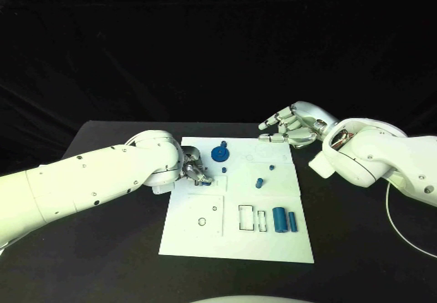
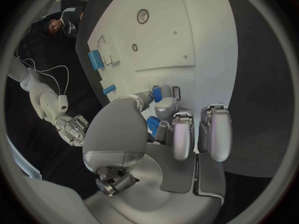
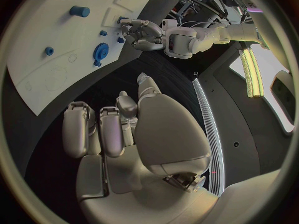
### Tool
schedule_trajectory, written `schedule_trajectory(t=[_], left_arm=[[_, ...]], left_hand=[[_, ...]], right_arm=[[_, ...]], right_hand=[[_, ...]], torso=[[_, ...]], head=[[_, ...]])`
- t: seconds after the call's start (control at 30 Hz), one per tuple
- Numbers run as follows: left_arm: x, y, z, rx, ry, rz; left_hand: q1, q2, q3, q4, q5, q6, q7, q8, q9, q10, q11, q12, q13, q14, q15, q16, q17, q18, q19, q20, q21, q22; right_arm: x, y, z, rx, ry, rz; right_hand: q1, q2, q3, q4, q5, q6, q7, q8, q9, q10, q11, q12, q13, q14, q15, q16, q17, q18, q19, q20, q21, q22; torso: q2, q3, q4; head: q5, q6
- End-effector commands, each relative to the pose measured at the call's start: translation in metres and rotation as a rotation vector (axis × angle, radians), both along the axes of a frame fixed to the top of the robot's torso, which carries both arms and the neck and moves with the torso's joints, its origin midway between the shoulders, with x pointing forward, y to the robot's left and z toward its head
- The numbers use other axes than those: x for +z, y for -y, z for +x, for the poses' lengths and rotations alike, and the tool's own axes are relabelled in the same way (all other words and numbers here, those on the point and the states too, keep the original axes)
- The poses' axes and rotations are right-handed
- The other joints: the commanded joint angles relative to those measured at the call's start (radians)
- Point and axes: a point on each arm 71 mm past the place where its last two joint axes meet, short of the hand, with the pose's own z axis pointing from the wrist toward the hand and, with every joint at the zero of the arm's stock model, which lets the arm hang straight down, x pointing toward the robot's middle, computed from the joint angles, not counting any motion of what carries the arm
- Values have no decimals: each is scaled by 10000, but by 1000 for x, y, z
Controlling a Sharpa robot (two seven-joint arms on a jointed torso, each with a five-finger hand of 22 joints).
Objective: Assemble the parts on the task board
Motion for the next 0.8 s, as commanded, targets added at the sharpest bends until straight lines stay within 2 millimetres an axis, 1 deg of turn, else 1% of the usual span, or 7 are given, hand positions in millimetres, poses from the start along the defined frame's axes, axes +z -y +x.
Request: schedule_trajectory(t=[0.03,0.2,0.33,0.43,0.63,0.8], left_arm=[[-6,0,-2,-140,-235,356],[-7,5,-2,-172,-291,280],[-8,7,-1,-178,-352,274],[-9,9,1,-183,-417,329],[-11,10,3,-219,-527,437],[-12,12,4,-263,-608,518]], left_hand=[[-76,39,2020,-1938,64,21,-27,43,14,72,-1,59,34,1051,17,30,2633,-73,688,46,43,1612],[-223,47,2003,-1901,82,44,-45,66,34,131,-8,129,108,1051,14,30,2633,-77,694,43,51,1628],[-503,142,1924,-1762,81,110,-86,100,57,203,-37,213,193,1051,-3,30,2633,-81,701,32,62,1650],[-730,193,1793,-1661,64,157,-120,110,66,236,-59,263,245,1051,-24,30,2633,-80,700,17,58,1650],[-1025,231,1545,-1538,54,262,-173,124,70,313,-98,384,378,1051,-56,30,2633,-71,690,-11,28,1621],[-1329,311,1313,-1375,56,361,-210,110,54,367,-130,475,478,1051,-84,30,2633,-70,690,-39,19,1618]], right_arm=[[0,-2,-1,201,-22,-7],[0,-2,-1,212,-29,-8],[0,-2,-1,218,-41,-14],[0,-3,-2,233,-56,-22],[-1,-3,-2,258,-73,-31],[-1,-3,-2,266,-78,-35]], right_hand=[[10,71,-39,-13,54,61,-19,35,11,17,-35,35,-8,489,-50,-57,-9,86,-38,-4,-35,-9],[10,71,-39,-13,54,61,-19,35,11,17,-35,35,-8,489,-50,-57,-9,86,-38,-4,-35,-9],[10,71,-39,-13,54,61,-19,35,11,17,-35,35,-8,489,-50,-57,-9,86,-38,-4,-35,-9],[1,73,-45,-9,65,58,-19,35,10,16,-34,37,-9,488,-50,-64,-16,88,-44,-4,-43,-19],[1,73,-45,-9,65,58,-19,35,10,16,-34,37,-9,488,-50,-64,-16,88,-44,-4,-43,-19],[0,74,-46,-8,68,59,-19,35,10,17,-34,40,-8,487,-50,-68,-22,92,-55,-4,-52,-34]], torso=[[-4,3,2],[-2,11,-15],[-1,13,-12],[0,21,-16],[2,11,-16],[3,15,-10]], head=[[4,-6],[20,-14],[3,-2],[0,-5],[-22,-11],[-44,-15]])
